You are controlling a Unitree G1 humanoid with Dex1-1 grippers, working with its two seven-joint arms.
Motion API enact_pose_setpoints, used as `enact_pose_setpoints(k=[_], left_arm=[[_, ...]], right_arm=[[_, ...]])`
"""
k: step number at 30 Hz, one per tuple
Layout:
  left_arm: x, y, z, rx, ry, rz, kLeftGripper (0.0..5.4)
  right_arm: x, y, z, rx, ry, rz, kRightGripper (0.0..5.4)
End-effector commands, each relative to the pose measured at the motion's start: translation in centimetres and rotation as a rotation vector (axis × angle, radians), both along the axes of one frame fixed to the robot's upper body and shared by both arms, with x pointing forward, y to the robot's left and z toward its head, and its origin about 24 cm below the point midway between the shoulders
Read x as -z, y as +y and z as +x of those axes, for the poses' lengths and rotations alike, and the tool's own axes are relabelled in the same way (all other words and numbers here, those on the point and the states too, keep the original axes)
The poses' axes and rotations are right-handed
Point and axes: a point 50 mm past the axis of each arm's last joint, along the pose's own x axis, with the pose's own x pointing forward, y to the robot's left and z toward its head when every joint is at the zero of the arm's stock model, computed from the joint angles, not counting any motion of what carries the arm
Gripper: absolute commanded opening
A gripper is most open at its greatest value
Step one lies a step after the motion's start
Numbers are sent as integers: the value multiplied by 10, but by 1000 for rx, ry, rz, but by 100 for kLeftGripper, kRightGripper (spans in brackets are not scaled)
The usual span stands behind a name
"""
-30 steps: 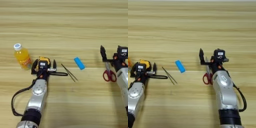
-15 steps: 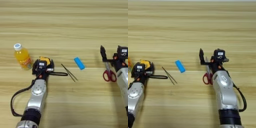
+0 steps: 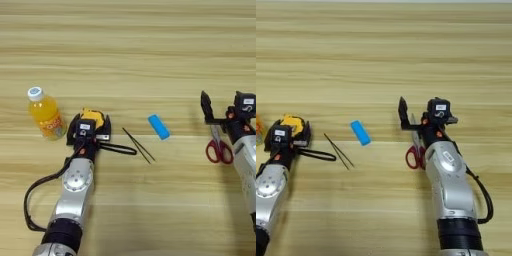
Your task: Move the objects on the table
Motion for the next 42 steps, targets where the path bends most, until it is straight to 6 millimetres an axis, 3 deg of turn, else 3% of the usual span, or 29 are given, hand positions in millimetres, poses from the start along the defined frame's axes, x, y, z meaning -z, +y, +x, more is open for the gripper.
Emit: enact_pose_setpoints(k=[1,4,8,14,26,42], left_arm=[[-18,-8,1,42,-92,-30,417],[-28,-15,0,77,-122,-40,417],[-35,-39,-6,202,-135,-84,417],[-29,-76,-24,436,-80,-108,417],[-11,-127,-66,778,21,-91,417],[12,-127,-63,761,117,-23,417]], right_arm=[[-3,2,2,-6,-8,-1,540],[-3,1,2,-6,-8,-2,540],[-2,-1,2,-5,-6,-4,540],[-4,-2,2,1,-14,-4,540],[-6,-1,1,3,-21,-4,540],[-4,2,2,-5,-16,-4,540]])
